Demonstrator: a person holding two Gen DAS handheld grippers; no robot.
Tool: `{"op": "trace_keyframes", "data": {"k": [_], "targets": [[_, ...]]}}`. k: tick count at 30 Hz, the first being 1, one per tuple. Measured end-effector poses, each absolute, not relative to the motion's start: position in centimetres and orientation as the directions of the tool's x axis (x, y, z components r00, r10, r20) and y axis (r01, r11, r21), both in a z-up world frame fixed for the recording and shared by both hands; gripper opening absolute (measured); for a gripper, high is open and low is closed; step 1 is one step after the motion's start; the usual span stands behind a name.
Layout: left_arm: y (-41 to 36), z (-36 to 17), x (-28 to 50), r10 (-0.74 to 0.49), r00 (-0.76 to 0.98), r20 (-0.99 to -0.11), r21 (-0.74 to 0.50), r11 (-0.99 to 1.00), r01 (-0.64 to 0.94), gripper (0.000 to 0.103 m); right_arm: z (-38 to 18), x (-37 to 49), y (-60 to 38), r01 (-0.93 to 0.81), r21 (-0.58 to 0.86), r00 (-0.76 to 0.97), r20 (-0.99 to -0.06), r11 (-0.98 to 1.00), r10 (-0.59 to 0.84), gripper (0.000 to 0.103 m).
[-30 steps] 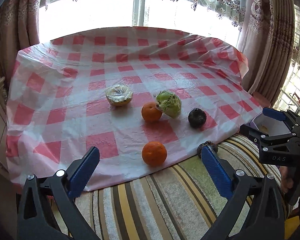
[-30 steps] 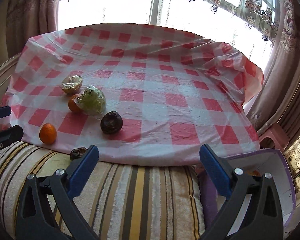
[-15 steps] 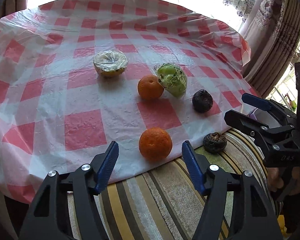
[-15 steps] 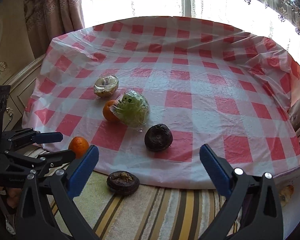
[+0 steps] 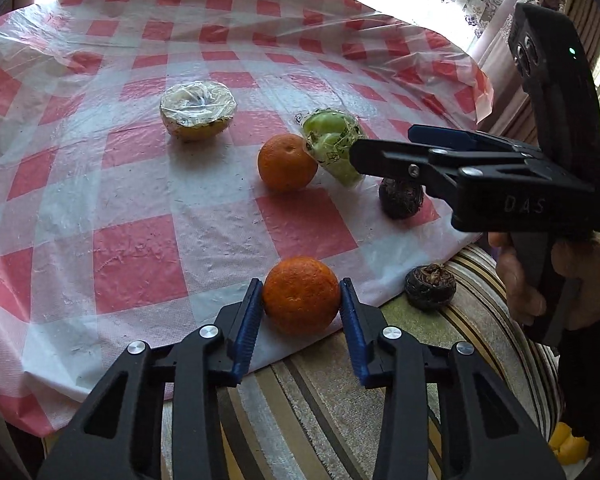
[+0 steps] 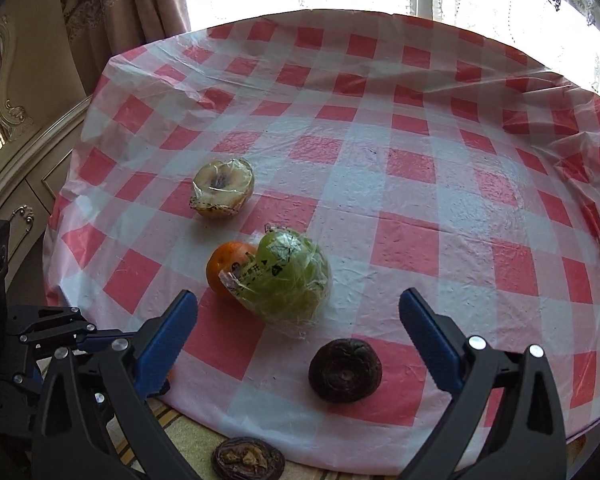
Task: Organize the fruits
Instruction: 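Move both tools back over the table toward the remaining fruits, then grasp an orange with the left tool while the right tool grasps the wrapped green pear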
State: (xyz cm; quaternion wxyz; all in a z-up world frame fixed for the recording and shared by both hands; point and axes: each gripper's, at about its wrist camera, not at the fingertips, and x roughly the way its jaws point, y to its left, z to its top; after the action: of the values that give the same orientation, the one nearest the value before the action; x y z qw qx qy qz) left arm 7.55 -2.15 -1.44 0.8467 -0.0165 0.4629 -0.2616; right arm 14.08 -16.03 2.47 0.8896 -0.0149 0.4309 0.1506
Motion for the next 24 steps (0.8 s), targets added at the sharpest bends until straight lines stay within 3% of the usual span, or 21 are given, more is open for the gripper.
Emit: {"op": "trace_keyframes", "data": {"k": [3,6,13,17,20,24], "targets": [[-2.3,-1.5,7.5,-0.459,0.437,-0.773,-0.265,0.86,0.435,0.037,2.1,15.5,-16.1,-0.268,0.12,0.573,-0.778,0.956,0.258,0.1],[-2.2,-1.5,7.5,-0.464,0.438,-0.77,-0.268,0.858,0.438,0.037,1.6,16.6,-16.3,-0.266,0.138,0.556,-0.786,0.954,0.269,0.092],[-1.9,-1.6,7.6,-0.483,0.436,-0.76,-0.289,0.851,0.438,0.037,0.7,17.9,-16.1,-0.312,0.187,0.496,-0.804,0.931,0.328,0.092],[-1.7,-1.7,7.6,-0.487,0.436,-0.757,-0.295,0.85,0.437,0.037,-0.1,18.4,-16.3,-0.33,0.266,0.444,-0.803,0.906,0.398,0.072],[-1.7,-1.7,7.6,-0.489,0.437,-0.755,-0.297,0.849,0.437,0.037,-0.1,18.1,-16.1,-0.349,0.256,0.441,-0.804,0.901,0.399,0.071],[-1.6,-1.7,7.5,-0.488,0.44,-0.754,-0.297,0.85,0.435,0.037,0.3,17.2,-16.4,-0.353,0.229,0.466,-0.798,0.907,0.383,0.061]]}}
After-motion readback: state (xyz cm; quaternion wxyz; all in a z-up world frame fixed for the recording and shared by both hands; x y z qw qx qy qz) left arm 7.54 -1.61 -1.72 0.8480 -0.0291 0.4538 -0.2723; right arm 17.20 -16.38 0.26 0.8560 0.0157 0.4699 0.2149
